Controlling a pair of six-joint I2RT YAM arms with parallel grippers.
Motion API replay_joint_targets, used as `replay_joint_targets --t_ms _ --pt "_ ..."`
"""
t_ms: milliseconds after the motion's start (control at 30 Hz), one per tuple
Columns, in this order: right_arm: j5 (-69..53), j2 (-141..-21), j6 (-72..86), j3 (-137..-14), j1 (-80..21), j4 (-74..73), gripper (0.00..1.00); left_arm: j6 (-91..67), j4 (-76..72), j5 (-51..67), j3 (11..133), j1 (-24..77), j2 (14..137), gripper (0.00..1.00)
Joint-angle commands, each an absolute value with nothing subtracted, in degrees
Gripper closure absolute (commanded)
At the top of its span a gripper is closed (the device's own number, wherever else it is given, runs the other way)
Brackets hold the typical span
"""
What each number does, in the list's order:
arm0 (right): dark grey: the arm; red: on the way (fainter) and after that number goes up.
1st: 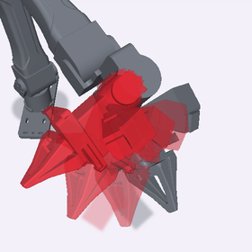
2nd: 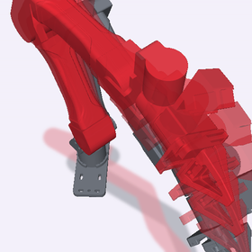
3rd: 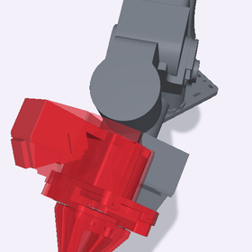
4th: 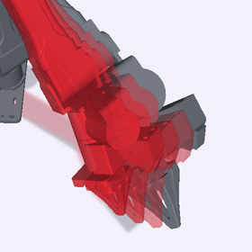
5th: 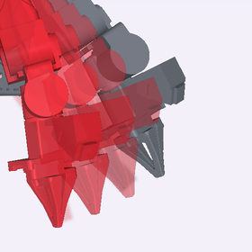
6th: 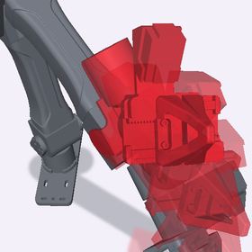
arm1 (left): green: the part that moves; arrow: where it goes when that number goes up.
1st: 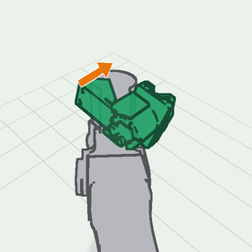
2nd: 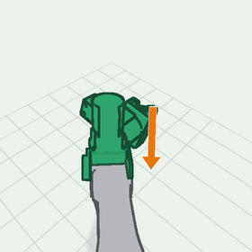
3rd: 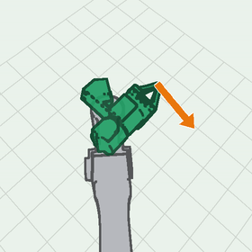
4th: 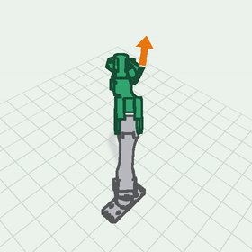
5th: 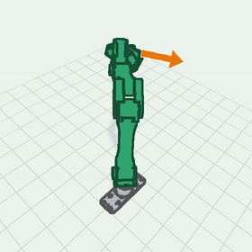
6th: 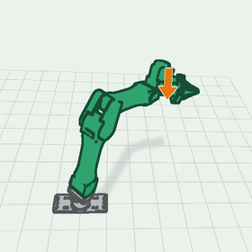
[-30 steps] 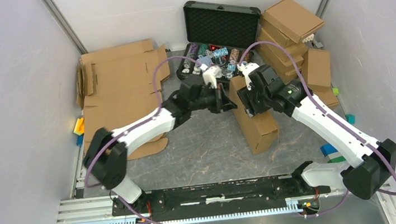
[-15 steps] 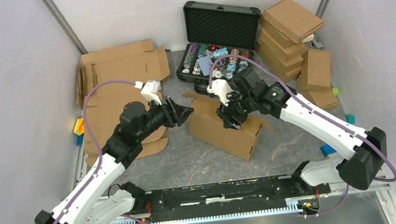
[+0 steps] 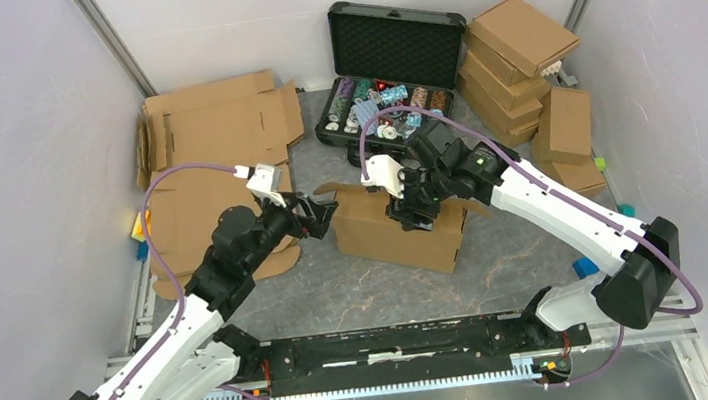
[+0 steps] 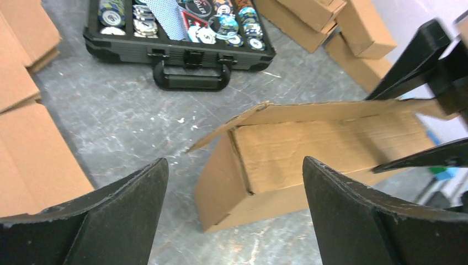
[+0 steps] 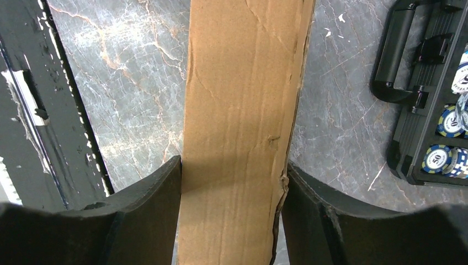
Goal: Fold the paper box
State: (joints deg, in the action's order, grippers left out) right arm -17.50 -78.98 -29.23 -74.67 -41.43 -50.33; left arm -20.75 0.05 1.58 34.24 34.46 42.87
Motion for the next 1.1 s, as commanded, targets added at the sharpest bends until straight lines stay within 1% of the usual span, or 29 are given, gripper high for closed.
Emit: replay_joint_targets --t_ms 0,200,267,333,400,433,500,533,567,667,733,800,833,867,900,933,967,1067 --pt "-15.5 -79.2 -33.5 -75.4 -41.3 -53.3 0.58 -7.2 -10.5 0.8 33.2 34.0 45.6 0.02" --pt "-15.0 -79.4 -33.6 -75.5 -41.3 -53.1 0.56 -3.2 -6.3 8.7 39.0 32.8 52.8 0.06" --pt "-15.0 -79.5 -33.5 -76.0 -41.3 -53.3 0.56 -3.4 -5.2 11.9 40.4 32.0 54.4 0.10" --pt "-14.9 -79.3 -33.4 -76.1 -41.3 -53.2 0.56 -4.0 -4.0 12.4 41.7 31.7 55.8 0.14" --pt "-14.9 -79.1 -33.4 -76.0 -41.3 -53.0 0.56 -4.3 -3.3 11.9 42.3 31.6 56.3 0.23" --pt "-14.9 -79.0 -33.4 -76.0 -41.3 -53.1 0.56 -4.4 -3.4 12.0 42.2 31.6 56.0 0.30" --pt "-14.7 -78.9 -33.2 -76.1 -41.3 -52.9 0.56 -5.0 -4.3 12.9 41.7 31.6 55.4 0.46" --pt "-14.7 -78.8 -33.1 -76.1 -41.3 -52.9 0.56 -5.5 -4.4 13.2 41.6 31.6 55.2 0.56" --pt "-14.5 -78.7 -32.9 -76.1 -41.3 -52.7 0.56 -6.2 -4.1 13.3 41.8 31.6 55.3 0.63" --pt "-14.4 -78.6 -32.7 -76.0 -41.3 -52.4 0.55 -8.3 -3.0 14.3 42.3 31.7 55.4 0.74" --pt "-14.4 -78.6 -32.6 -76.0 -41.3 -52.2 0.55 -10.2 -1.9 14.3 42.8 31.7 55.4 0.77" --pt "-14.3 -78.5 -32.5 -75.9 -41.3 -52.2 0.55 -11.5 -0.5 13.3 43.5 31.6 55.7 0.77" --pt "-14.2 -78.4 -32.7 -75.9 -41.3 -52.2 0.55 -12.0 -0.4 12.8 43.7 31.7 56.0 0.74" --pt "-14.3 -78.3 -32.6 -75.8 -41.3 -52.1 0.54 -12.1 1.0 12.1 44.1 31.7 56.6 0.67" --pt "-14.4 -78.2 -32.7 -75.7 -41.3 -52.0 0.54 -12.2 1.8 11.8 44.3 31.6 57.3 0.63" --pt "-14.5 -78.2 -32.6 -75.7 -41.3 -51.9 0.54 -12.3 2.4 11.5 44.8 31.6 58.1 0.66" --pt "-14.6 -78.1 -32.6 -75.7 -41.3 -51.9 0.54 -12.5 3.0 11.1 45.3 31.6 58.8 0.71" --pt "-14.5 -78.1 -32.6 -75.4 -41.3 -51.7 0.53 -13.3 5.2 10.6 47.0 31.7 60.0 0.89"
